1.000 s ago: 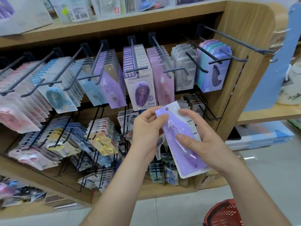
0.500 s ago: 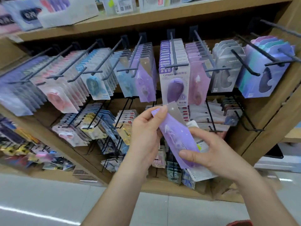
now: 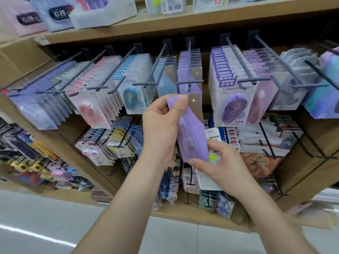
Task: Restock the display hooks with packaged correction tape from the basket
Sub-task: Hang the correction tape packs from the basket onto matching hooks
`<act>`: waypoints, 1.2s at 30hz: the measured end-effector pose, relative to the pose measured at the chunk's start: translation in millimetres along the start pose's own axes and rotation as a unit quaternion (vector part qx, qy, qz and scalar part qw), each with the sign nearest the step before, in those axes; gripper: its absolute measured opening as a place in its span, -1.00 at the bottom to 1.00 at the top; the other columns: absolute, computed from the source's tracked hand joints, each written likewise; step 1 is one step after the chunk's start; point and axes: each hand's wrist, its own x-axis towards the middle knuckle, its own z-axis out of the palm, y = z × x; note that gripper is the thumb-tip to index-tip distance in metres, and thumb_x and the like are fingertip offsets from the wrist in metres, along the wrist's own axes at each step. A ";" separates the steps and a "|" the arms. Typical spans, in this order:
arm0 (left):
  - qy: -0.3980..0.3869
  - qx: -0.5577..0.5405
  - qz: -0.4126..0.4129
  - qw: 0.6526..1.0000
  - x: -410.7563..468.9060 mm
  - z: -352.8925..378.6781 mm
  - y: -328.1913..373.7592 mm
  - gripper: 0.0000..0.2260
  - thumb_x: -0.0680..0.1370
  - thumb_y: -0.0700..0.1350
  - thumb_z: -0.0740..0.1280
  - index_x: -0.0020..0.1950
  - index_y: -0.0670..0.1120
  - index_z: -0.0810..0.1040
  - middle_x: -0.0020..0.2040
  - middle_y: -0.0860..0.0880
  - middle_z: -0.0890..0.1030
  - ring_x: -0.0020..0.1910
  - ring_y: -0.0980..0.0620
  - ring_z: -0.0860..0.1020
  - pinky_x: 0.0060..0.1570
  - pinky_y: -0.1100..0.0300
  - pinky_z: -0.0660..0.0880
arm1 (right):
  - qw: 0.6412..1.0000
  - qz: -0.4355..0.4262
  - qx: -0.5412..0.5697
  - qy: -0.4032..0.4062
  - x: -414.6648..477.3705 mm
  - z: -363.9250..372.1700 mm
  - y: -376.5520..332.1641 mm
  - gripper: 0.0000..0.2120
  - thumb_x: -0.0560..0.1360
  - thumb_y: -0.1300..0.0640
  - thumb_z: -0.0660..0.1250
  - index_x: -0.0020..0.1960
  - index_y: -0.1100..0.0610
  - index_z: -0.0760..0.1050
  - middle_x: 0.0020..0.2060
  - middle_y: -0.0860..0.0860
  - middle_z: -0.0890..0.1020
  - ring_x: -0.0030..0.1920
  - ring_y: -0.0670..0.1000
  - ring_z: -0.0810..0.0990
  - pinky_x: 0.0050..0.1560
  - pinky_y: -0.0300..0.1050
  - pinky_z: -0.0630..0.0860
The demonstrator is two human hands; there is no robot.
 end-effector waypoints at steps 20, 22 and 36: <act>-0.041 0.085 0.068 0.993 9.5 -0.5 -6.9 -0.77 0.58 -0.18 0.38 0.11 0.14 0.49 -0.30 -0.08 0.48 -0.40 0.11 0.38 -0.35 0.27 0.36 | 0.993 0.067 0.090 0.031 3.8 4.5 -16.1 -0.90 0.45 -0.08 0.45 -0.12 -0.07 0.66 -0.11 -0.18 0.70 0.00 -0.20 0.60 0.05 -0.24 0.43; -0.055 0.118 0.078 0.988 -2.1 -9.6 -14.3 -0.77 0.57 -0.17 0.40 0.11 0.14 0.53 -0.24 0.05 0.57 -0.35 0.15 0.49 -0.28 0.30 0.44 | 0.991 0.059 0.116 0.025 4.0 2.0 -16.1 -0.86 0.45 -0.07 0.44 -0.07 -0.04 0.67 -0.09 -0.18 0.71 0.01 -0.18 0.63 0.10 -0.20 0.47; 0.008 0.208 0.037 0.977 47.1 0.3 -39.9 -0.68 0.48 -0.11 0.51 0.20 0.11 0.63 -0.19 0.13 0.57 -0.26 0.22 0.49 -0.14 0.43 0.44 | 0.994 0.032 -0.019 0.099 -13.5 -22.8 -24.3 -0.38 0.55 0.28 0.32 0.26 -0.41 0.22 0.17 -0.59 0.33 -0.02 -0.37 0.48 -0.04 -0.45 0.32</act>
